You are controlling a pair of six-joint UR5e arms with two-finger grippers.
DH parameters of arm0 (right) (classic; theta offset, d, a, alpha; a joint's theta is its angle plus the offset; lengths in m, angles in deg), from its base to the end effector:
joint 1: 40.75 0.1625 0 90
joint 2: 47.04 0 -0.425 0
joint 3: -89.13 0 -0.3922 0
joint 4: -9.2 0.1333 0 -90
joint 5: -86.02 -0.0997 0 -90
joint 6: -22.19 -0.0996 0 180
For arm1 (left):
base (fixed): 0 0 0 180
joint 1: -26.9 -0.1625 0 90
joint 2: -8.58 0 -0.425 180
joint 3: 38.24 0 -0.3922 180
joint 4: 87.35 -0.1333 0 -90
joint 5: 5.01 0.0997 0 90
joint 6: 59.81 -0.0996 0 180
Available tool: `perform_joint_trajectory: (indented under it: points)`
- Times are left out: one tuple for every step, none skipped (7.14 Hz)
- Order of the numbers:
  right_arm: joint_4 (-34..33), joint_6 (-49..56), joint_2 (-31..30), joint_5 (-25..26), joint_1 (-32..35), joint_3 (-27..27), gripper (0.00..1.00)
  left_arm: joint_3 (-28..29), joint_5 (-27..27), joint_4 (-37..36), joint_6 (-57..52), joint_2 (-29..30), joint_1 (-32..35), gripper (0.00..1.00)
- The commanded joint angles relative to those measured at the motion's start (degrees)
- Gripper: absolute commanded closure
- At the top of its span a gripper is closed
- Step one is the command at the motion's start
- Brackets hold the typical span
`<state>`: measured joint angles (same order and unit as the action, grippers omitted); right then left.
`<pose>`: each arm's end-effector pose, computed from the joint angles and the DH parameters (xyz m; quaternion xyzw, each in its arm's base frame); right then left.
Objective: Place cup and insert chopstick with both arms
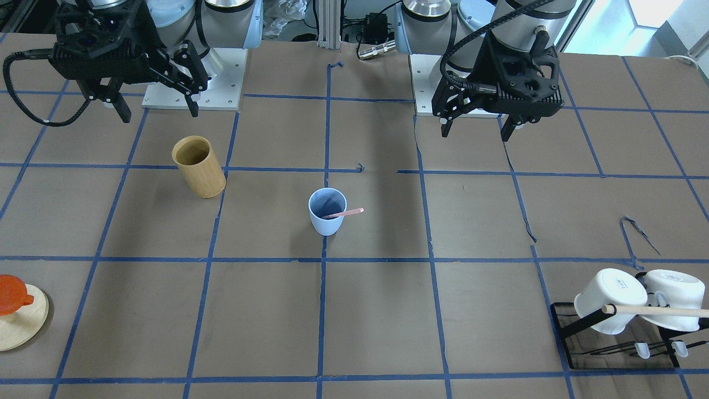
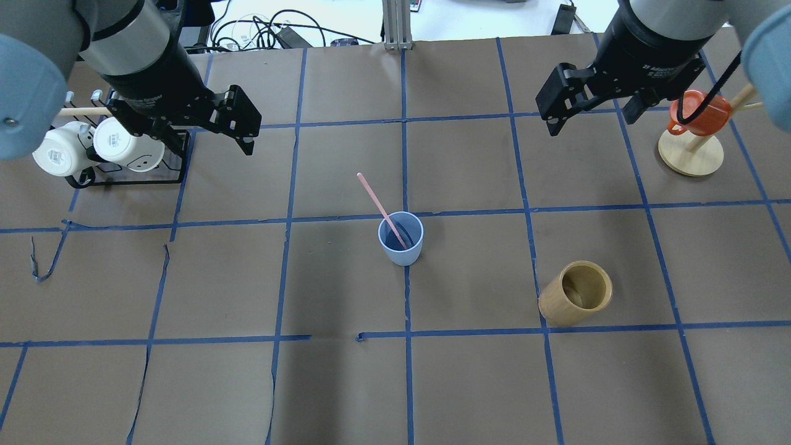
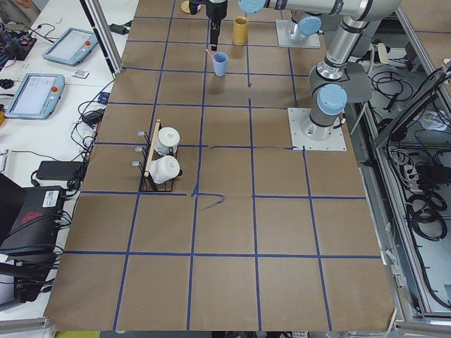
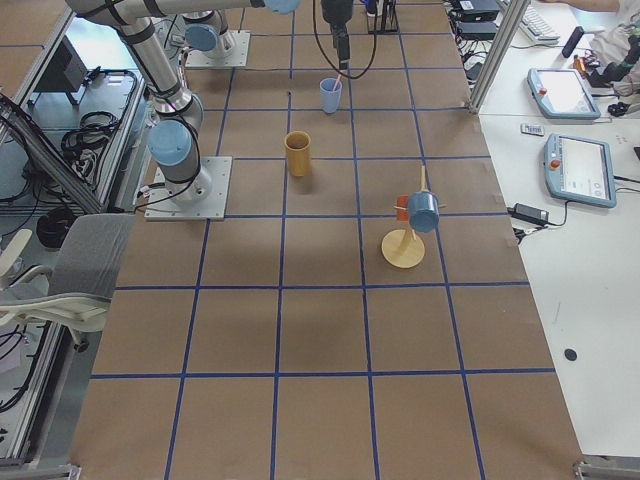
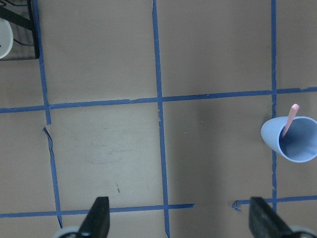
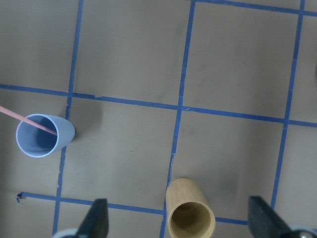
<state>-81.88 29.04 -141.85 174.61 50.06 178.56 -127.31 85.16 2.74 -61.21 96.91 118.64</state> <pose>0.1423 -0.4631 0.5351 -0.0674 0.9961 -0.0569 0.0093 -0.1476 -0.4791 0.5100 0.0274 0.9994 -0.0219 0.0014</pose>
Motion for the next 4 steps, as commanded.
perform_joint_trajectory:
  points:
    - [0.02,0.09,-0.02,0.0,0.06,0.05,0.0,0.04,-0.07,0.0,0.09,0.0,0.02,0.0]
    - [0.02,0.09,-0.02,0.0,0.06,0.05,0.0,0.04,-0.16,0.0,0.17,0.0,-0.07,0.0]
    - [-0.06,0.09,-0.02,0.0,0.06,0.22,0.0,0.04,-0.25,0.0,0.26,0.0,0.02,0.0]
    - [-0.06,0.09,-0.11,-0.17,0.06,0.48,0.0,-0.05,-0.25,0.0,0.35,0.0,0.02,0.0]
